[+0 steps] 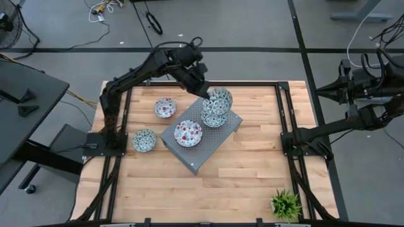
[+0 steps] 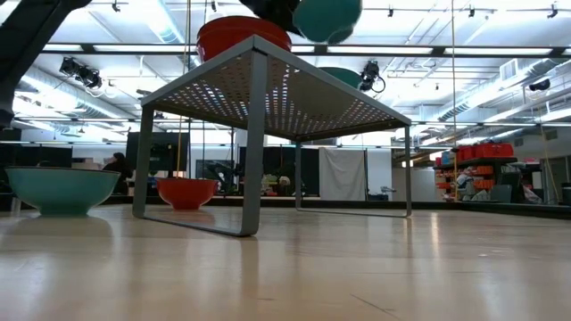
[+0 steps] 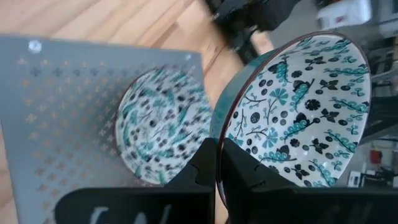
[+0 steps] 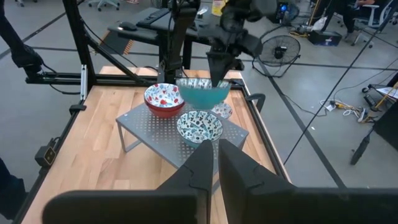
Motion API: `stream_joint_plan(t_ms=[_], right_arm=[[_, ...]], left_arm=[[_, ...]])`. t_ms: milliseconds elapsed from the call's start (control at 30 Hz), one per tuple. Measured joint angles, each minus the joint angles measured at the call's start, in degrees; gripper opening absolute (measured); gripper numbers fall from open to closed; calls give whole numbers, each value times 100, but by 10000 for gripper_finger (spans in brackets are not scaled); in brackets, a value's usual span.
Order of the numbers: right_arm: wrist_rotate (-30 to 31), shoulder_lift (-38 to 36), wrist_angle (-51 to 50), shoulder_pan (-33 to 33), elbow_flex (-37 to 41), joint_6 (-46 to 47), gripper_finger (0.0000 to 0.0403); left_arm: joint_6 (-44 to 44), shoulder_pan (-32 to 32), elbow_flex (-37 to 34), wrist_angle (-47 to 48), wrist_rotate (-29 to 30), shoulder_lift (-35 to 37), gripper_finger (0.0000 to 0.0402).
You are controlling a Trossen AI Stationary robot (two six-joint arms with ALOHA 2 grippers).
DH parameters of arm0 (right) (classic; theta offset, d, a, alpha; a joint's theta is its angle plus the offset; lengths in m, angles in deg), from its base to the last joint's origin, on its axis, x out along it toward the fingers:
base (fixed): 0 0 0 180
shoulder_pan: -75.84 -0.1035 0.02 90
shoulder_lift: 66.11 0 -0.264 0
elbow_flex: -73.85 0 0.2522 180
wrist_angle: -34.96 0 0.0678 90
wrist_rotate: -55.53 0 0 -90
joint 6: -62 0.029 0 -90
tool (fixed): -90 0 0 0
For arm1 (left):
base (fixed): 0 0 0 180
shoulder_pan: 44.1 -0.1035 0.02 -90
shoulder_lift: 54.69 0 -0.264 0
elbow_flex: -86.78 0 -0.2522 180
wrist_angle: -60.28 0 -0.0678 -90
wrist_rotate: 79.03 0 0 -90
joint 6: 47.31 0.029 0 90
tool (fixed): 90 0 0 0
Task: Pick & Place Mini bowls
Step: Stack the bottom blue patterned bowl on top of the blue patterned bowl on the shelf
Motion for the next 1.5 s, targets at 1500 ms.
stream_joint_plan(t_ms=[1500], right_arm=[[0, 0, 1, 0, 0, 1, 27]], left_arm=[[510, -44, -7, 911, 665, -566, 9]])
